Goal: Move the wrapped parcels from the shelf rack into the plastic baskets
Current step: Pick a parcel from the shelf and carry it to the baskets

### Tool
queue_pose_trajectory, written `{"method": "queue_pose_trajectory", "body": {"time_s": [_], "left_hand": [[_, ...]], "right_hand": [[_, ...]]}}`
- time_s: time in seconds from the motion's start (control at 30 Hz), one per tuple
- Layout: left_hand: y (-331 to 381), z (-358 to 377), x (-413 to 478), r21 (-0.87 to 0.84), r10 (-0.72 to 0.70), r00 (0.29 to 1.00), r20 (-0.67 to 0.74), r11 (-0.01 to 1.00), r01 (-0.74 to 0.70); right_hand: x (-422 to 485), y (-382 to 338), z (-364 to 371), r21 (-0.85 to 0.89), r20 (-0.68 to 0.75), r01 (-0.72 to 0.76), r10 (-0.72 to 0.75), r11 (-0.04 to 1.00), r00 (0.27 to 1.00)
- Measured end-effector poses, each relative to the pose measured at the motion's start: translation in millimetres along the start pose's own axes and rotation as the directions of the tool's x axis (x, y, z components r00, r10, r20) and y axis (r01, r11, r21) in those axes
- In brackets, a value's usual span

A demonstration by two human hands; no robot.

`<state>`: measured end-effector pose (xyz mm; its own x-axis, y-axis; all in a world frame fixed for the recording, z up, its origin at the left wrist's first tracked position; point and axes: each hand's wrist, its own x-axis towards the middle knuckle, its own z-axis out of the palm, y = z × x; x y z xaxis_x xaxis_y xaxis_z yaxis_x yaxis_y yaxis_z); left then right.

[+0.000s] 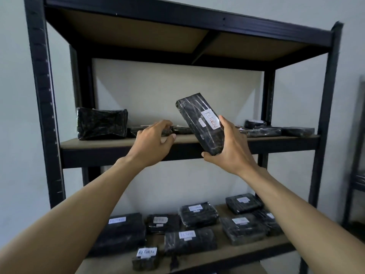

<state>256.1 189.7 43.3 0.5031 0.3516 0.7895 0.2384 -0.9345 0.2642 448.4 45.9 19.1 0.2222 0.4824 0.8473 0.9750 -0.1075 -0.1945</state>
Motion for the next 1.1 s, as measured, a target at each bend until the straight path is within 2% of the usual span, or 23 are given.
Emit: {"method": "queue_pose_trajectory", "body": {"time_s": [0.17,0.3,0.53,0.8,0.9,1.1], "left_hand": [[5,-18,-36,-0.077,-0.041,0.998,-0.045,0.996,0.038],[8,-31,-74,-0.110,-0.089,0.993,-0.072,0.991,0.081],[16,-47,-173,-0.026,-0.174,0.983,-0.058,0.985,0.173],[13,-94,-297,0.029,-0.349,0.931,-0.106,0.935,0.354],[-4,-123,-336,0.103,-0.430,0.897,-0.100,0.893,0.439],[-57,-177,-398,0.228,-0.596,0.798,-0.089,0.768,0.599]], "right_hand": [[-34,-14,-12,0.039,0.046,0.116,-0.118,0.992,0.992],[-67,-22,-16,0.096,0.171,0.165,-0.179,0.982,0.969],[-132,-48,4,0.206,0.300,0.182,-0.239,0.961,0.923],[-212,-121,44,0.422,0.392,0.154,-0.334,0.893,0.857],[-232,-157,57,0.424,0.429,0.161,-0.355,0.891,0.831],[-257,-232,97,0.442,0.549,0.076,-0.336,0.894,0.766]]}}
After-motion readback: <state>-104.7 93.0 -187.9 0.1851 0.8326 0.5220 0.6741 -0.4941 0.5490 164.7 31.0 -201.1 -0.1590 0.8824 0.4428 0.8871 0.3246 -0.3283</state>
